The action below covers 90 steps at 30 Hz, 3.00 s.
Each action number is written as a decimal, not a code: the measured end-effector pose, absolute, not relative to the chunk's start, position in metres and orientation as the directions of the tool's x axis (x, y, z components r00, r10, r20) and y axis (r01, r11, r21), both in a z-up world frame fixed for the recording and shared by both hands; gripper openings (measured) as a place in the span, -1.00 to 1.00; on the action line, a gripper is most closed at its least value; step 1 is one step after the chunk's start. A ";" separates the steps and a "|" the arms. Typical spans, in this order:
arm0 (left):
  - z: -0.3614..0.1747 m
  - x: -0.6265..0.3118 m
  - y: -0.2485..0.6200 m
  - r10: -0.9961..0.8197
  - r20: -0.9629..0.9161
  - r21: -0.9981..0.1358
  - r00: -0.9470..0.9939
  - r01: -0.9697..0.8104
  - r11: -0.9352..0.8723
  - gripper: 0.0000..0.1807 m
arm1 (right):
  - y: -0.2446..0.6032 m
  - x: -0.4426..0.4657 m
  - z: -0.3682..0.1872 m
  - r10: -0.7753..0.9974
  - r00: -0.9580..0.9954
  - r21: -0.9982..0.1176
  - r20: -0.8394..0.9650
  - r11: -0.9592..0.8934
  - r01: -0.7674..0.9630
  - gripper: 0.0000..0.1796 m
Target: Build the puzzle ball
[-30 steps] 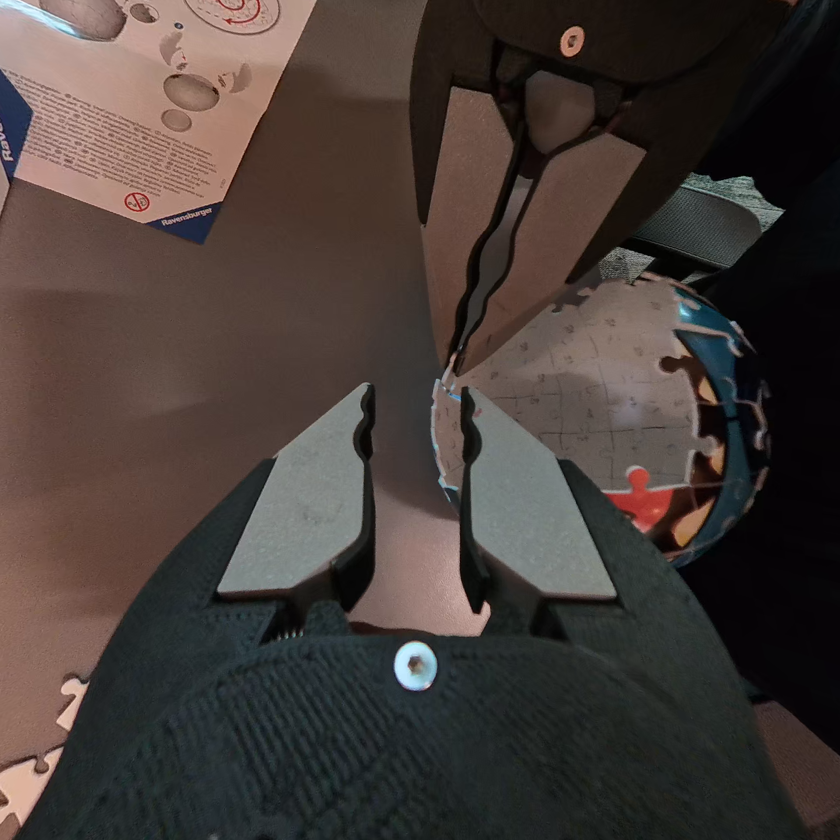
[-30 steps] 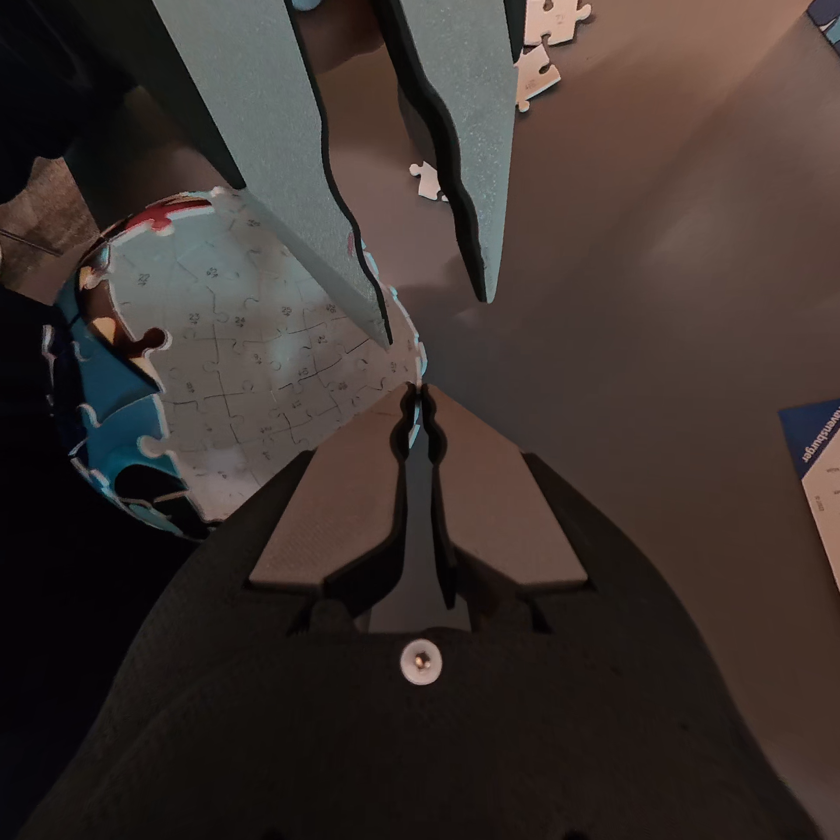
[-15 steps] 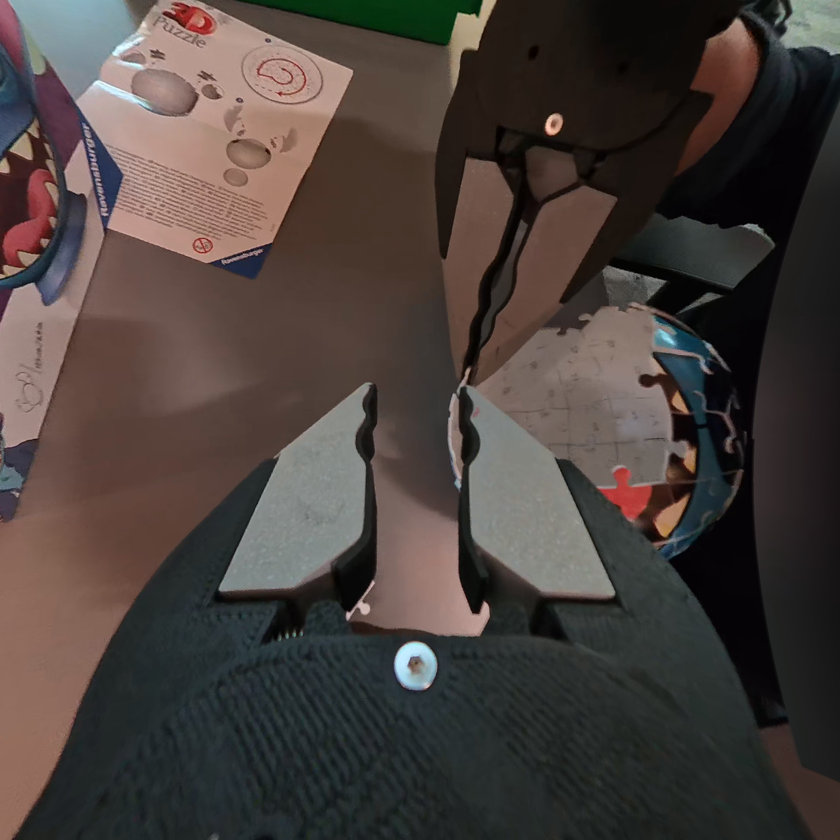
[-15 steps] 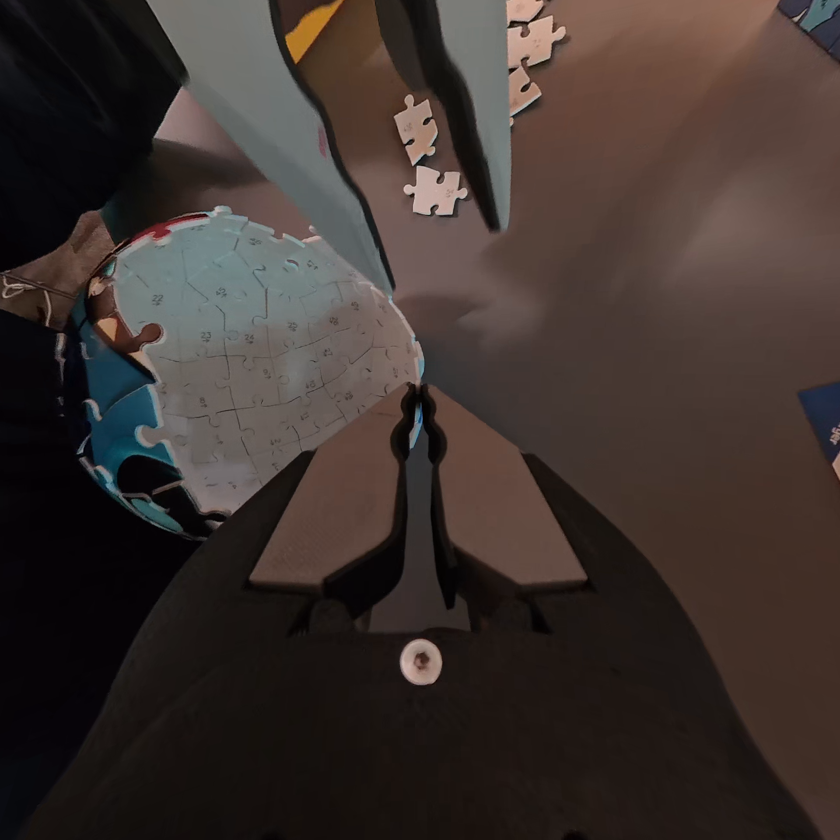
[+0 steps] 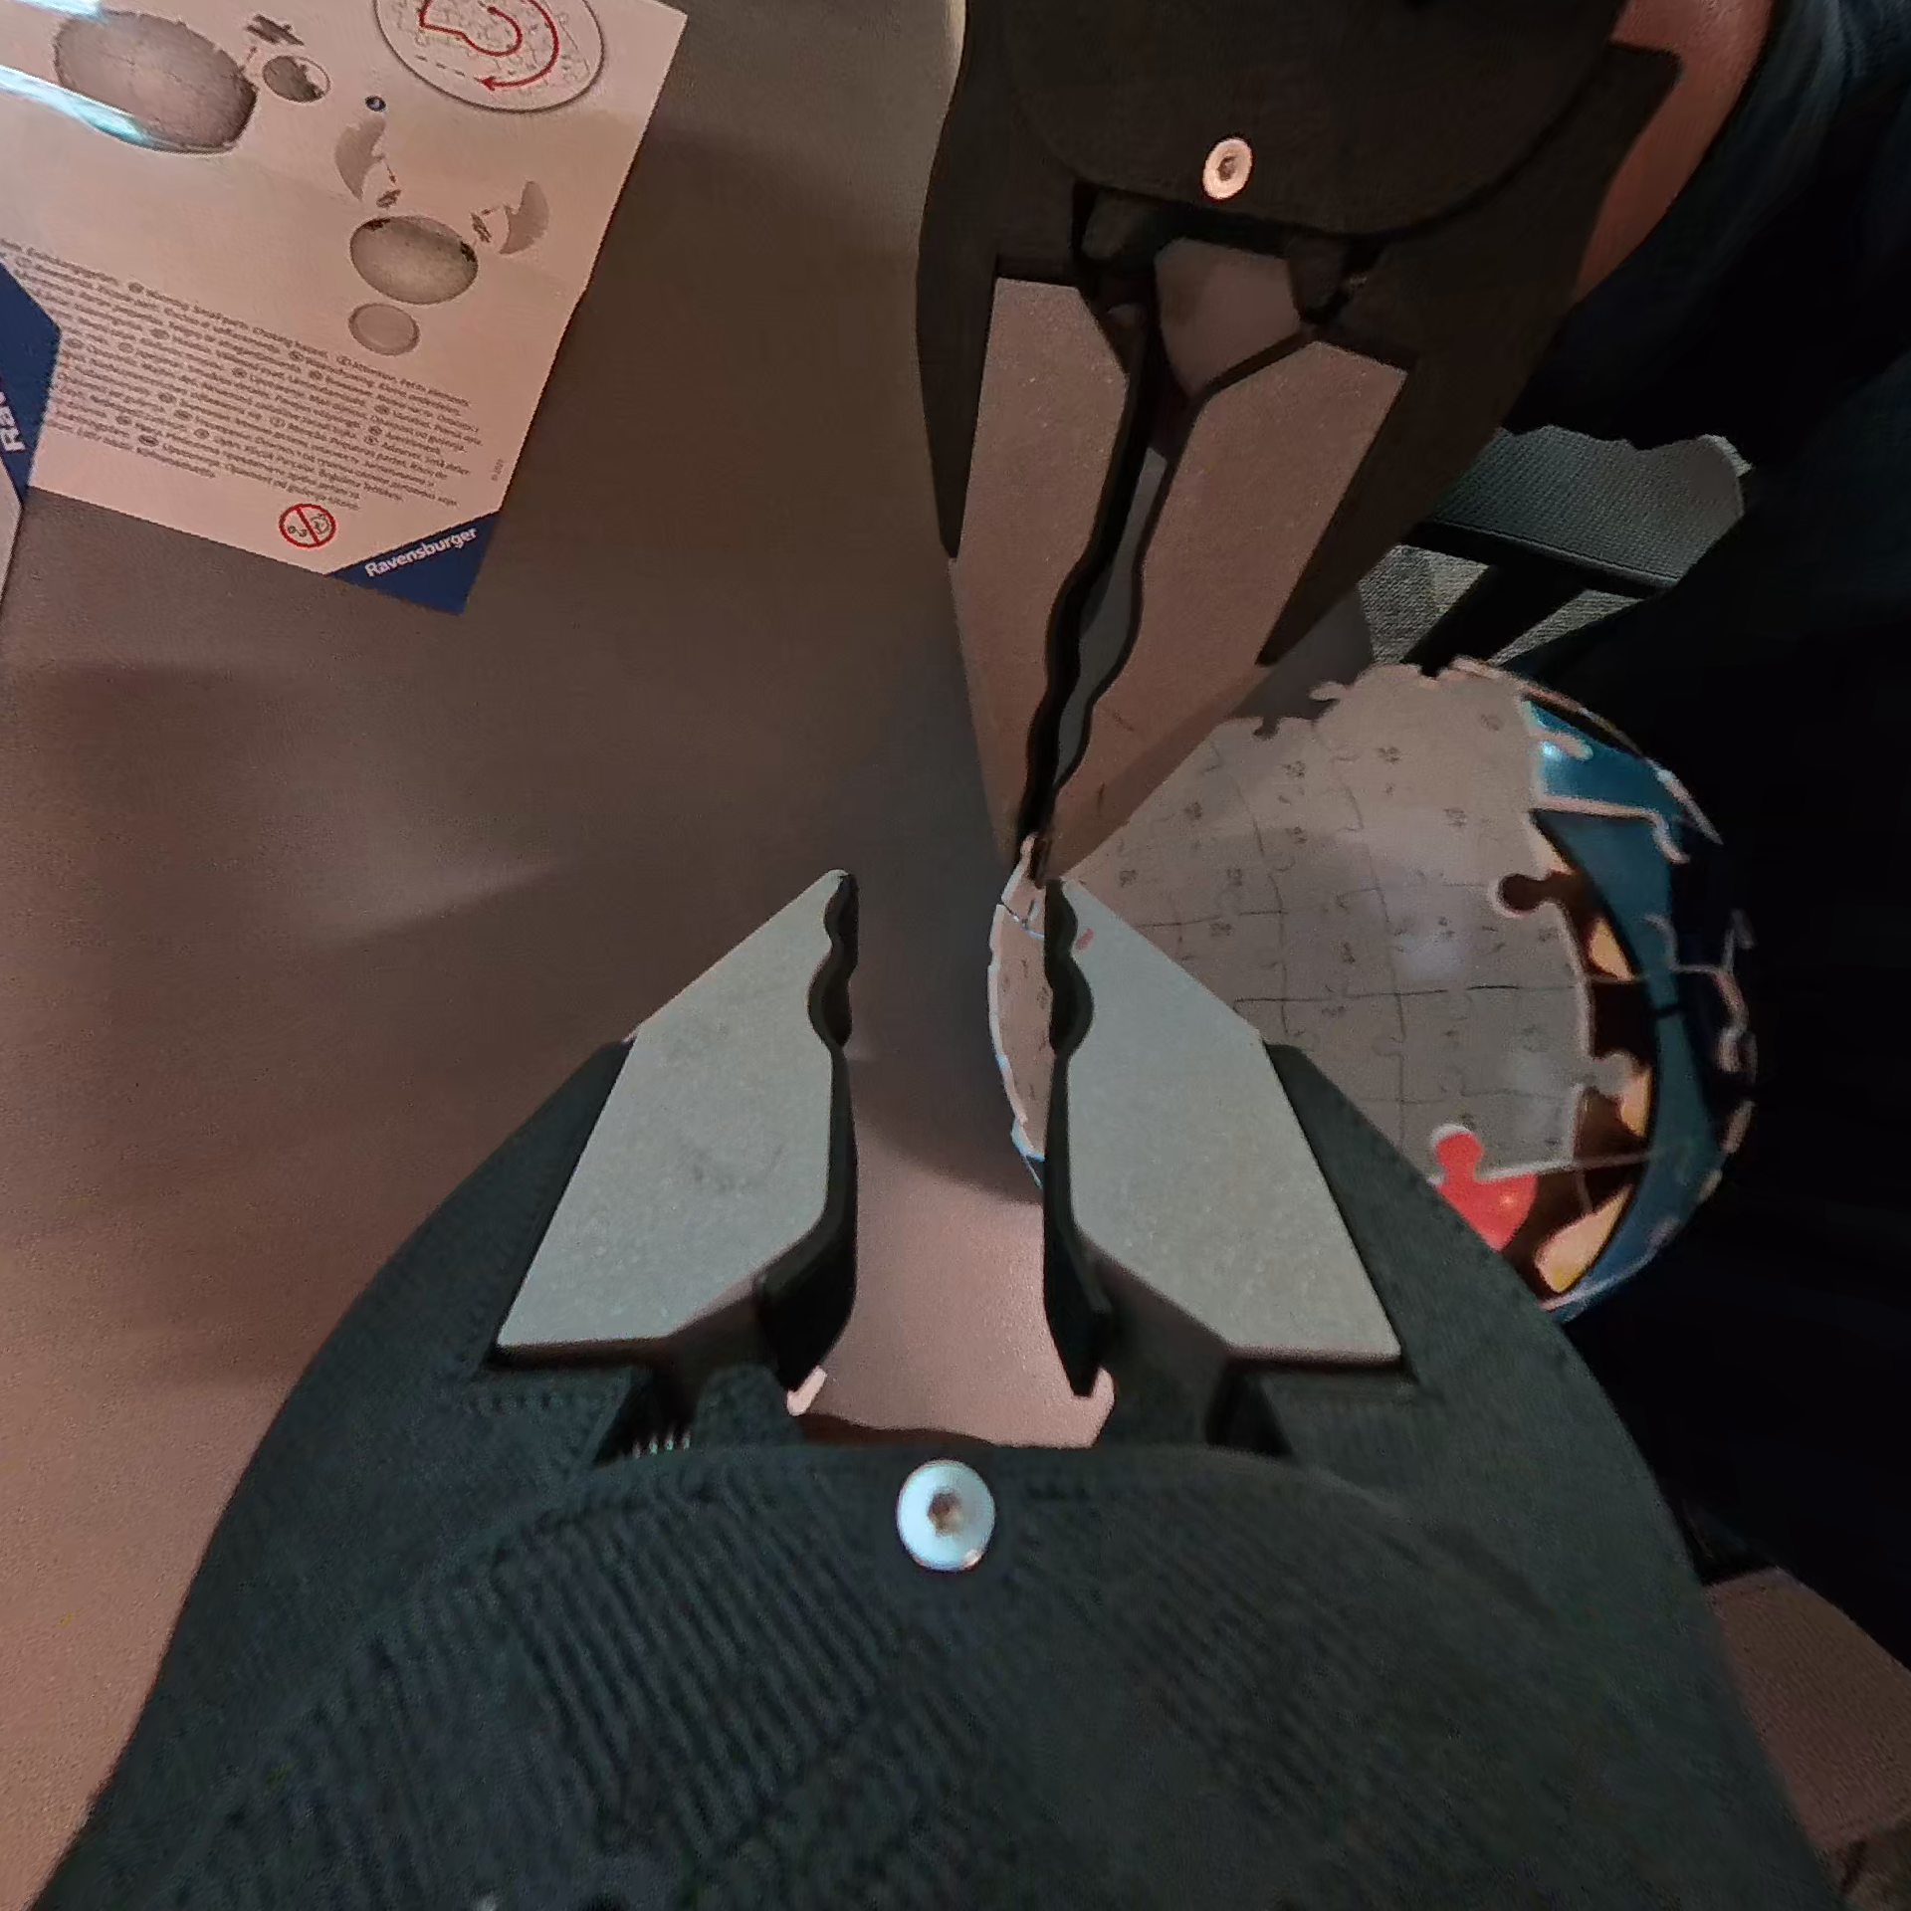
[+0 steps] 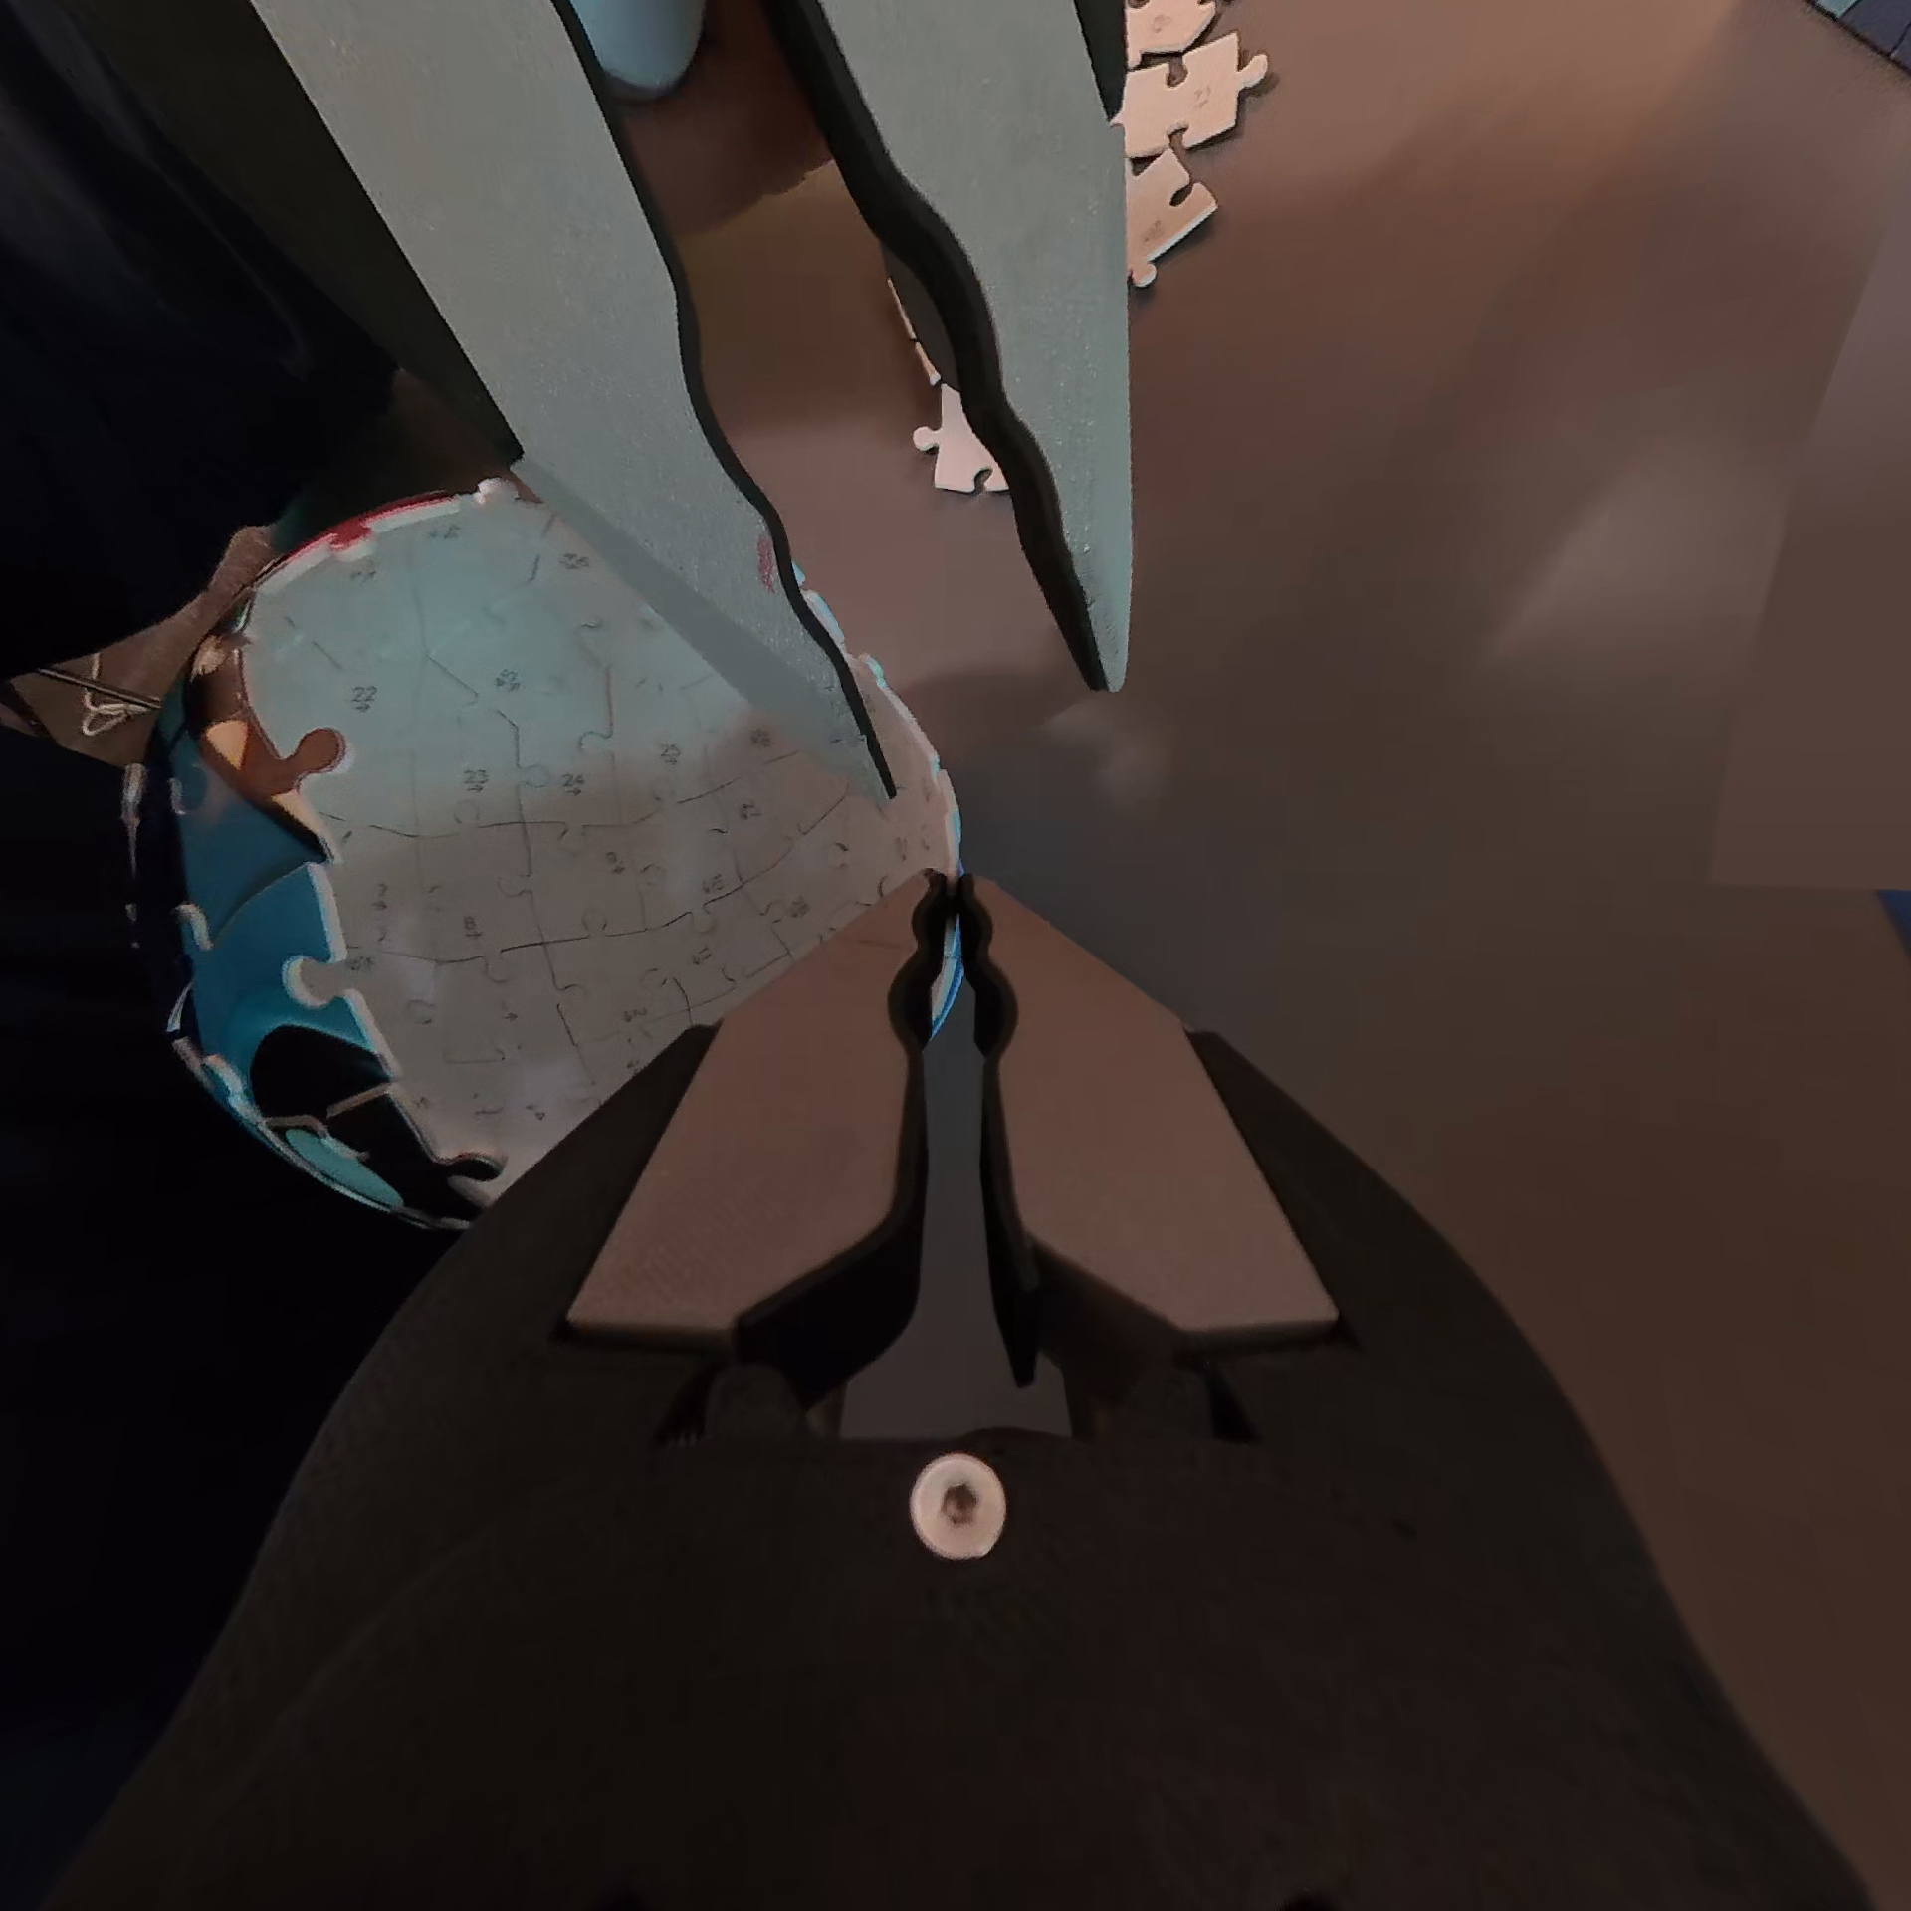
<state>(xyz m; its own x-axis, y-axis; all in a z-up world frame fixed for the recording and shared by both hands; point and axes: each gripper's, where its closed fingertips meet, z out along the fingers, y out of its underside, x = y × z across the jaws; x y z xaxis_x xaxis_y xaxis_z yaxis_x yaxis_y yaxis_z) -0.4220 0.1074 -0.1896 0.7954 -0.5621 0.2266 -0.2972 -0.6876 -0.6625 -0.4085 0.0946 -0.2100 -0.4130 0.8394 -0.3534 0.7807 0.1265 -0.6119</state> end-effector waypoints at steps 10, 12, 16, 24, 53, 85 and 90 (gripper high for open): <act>-0.175 -0.425 0.109 -0.580 0.207 -0.675 0.788 -0.315 -0.668 -0.62 | 0.096 -0.408 -0.211 0.841 -0.418 -0.618 -0.343 0.133 0.775 -1.00; -0.179 -0.422 0.108 -0.593 0.200 -0.663 0.780 -0.338 -0.668 -0.62 | 0.097 -0.408 -0.211 0.843 -0.423 -0.619 -0.332 0.144 0.772 -1.00; -0.195 -0.415 0.105 -0.614 0.204 -0.616 0.762 -0.388 -0.686 -0.62 | 0.097 -0.408 -0.211 0.844 -0.428 -0.621 -0.324 0.151 0.769 -1.00; -0.201 -0.407 0.104 -0.645 0.225 -0.583 0.730 -0.430 -0.690 -0.68 | 0.097 -0.409 -0.212 0.843 -0.429 -0.625 -0.323 0.150 0.766 -1.00; -0.211 -0.404 0.101 -0.705 0.322 -0.453 0.632 -0.551 -0.701 -0.79 | 0.099 -0.410 -0.211 0.849 -0.423 -0.626 -0.315 0.149 0.765 -1.00; -0.214 -0.401 0.102 -0.753 0.292 -0.413 0.590 -0.632 -0.656 -0.99 | 0.099 -0.406 -0.212 0.836 -0.427 -0.628 -0.345 0.133 0.767 -1.00; -0.213 -0.401 0.102 -0.751 0.284 -0.414 0.597 -0.630 -0.657 -0.99 | 0.099 -0.406 -0.212 0.837 -0.428 -0.632 -0.341 0.134 0.764 -1.00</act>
<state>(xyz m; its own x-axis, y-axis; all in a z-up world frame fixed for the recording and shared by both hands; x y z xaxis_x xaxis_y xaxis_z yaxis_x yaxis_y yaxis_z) -0.4008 0.1023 -0.2135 0.5966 -0.7506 0.2841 -0.6297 -0.6573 -0.4141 -0.4058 0.0995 -0.2120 -0.4283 0.8370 -0.3407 0.7637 0.1337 -0.6316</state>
